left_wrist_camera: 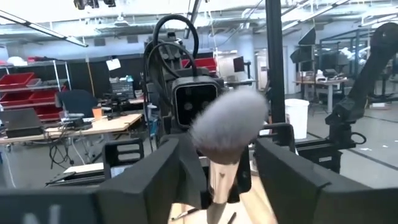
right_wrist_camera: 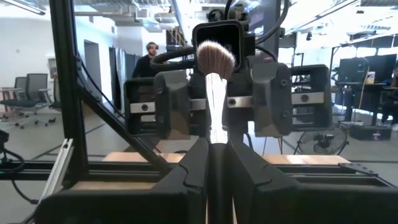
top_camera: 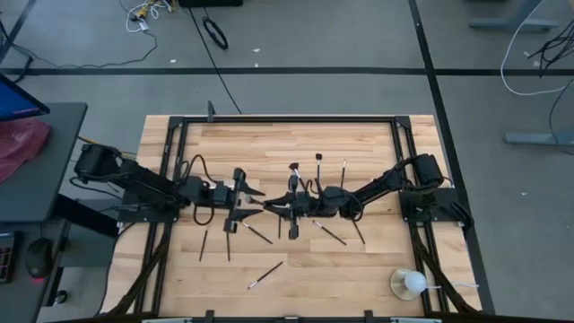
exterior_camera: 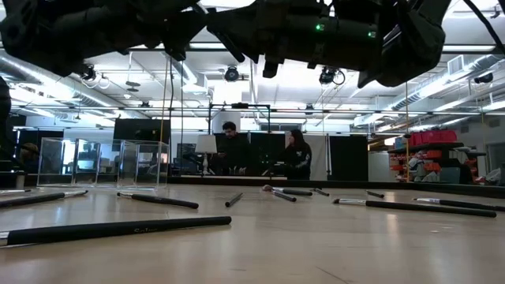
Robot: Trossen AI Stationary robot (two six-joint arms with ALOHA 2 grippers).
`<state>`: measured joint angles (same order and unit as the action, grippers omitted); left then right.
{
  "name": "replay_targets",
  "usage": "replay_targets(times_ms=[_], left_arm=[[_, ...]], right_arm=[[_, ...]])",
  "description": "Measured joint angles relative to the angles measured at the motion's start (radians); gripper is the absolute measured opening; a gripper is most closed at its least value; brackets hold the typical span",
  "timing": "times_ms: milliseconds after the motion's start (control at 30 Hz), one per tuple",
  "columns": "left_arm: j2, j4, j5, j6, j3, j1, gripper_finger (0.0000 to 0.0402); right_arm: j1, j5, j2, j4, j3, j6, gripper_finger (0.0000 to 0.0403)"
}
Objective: Put items in baskets/containers
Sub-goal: Put the black blush brush into the transparent organizer
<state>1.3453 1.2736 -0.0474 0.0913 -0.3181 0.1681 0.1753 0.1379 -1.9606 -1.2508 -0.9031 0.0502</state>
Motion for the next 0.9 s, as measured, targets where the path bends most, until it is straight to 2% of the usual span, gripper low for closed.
replay_targets(times_ms=[267,400,500,667,800,900], left_arm=[[-0.001,-0.016,0.054,0.005,-0.004,-0.001,0.0052],[-0.018,-0.085,0.058,-0.003,-0.004,-0.003,0.0045],[-0.088,-0.201,0.032,-0.028,-0.004,-0.003,0.0045],[-0.317,-0.591,-0.129,-0.057,-0.013,-0.002,0.0045],[-0.502,-1.089,-0.273,-0.15,-0.112,-0.003,0.0045],[-0.584,-1.466,-0.359,-0.258,-0.212,-0.003,0.0045]], right_arm=[[0.0,-0.001,0.0,0.017,0.0,0.009,0.0044],[-0.002,0.0,0.0,0.071,-0.001,-0.036,0.0075],[-0.013,0.002,0.018,0.154,-0.001,-0.077,0.0106],[-0.023,0.065,0.044,0.278,-0.001,-0.099,0.0151],[-0.022,0.083,0.044,0.289,-0.001,-0.1,0.0168],[-0.022,0.083,0.044,0.289,-0.001,-0.097,0.017]])
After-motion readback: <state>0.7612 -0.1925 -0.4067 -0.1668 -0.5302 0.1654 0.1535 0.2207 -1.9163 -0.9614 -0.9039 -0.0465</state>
